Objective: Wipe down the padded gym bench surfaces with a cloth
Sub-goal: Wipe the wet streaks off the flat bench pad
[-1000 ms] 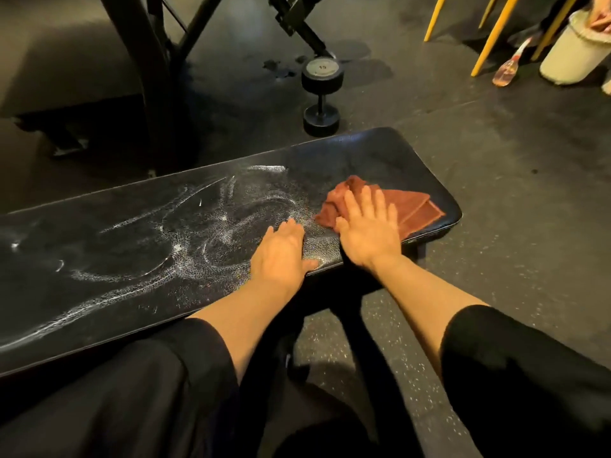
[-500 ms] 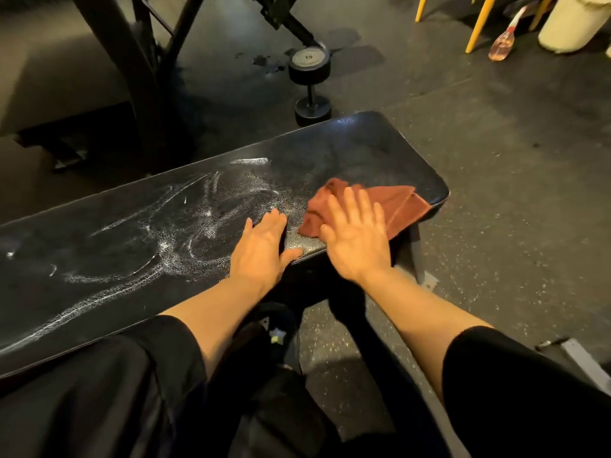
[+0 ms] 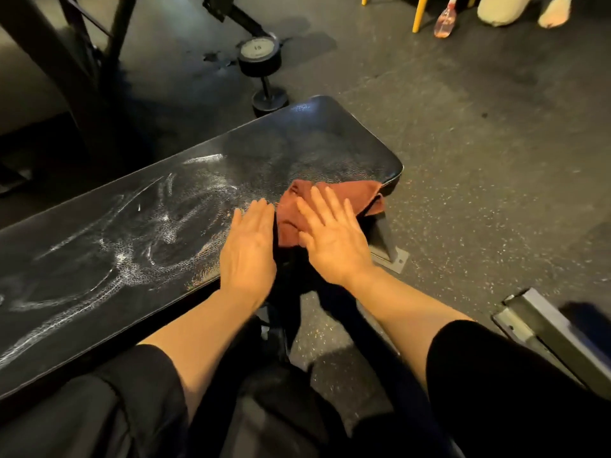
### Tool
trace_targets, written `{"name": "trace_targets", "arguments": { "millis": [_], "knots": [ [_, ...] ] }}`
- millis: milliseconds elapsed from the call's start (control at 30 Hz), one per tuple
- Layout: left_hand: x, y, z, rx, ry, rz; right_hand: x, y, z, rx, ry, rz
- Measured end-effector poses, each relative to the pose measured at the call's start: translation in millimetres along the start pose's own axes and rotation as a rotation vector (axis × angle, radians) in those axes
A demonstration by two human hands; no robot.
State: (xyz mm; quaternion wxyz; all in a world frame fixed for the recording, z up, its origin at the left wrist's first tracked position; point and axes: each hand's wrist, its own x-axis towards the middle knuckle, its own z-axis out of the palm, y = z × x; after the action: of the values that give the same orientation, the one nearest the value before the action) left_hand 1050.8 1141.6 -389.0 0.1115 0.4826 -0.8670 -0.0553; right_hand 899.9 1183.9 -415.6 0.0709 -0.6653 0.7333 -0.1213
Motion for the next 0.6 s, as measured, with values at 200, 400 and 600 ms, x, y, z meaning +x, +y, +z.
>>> {"name": "trace_targets", "arguments": {
  "millis": [200,400,600],
  "knots": [
    [-6,18,11,0.029,-0.068,0.088,17,85,-30,-0.025,-0.043,0.193],
    [-12,28,10,0.009,-0.063,0.055,-2,14,-9,-0.003,0.060,0.096],
    [-30,19,5,0.037,-0.098,0.048,1,82,-50,0.004,0.032,0.136]
  ]
}}
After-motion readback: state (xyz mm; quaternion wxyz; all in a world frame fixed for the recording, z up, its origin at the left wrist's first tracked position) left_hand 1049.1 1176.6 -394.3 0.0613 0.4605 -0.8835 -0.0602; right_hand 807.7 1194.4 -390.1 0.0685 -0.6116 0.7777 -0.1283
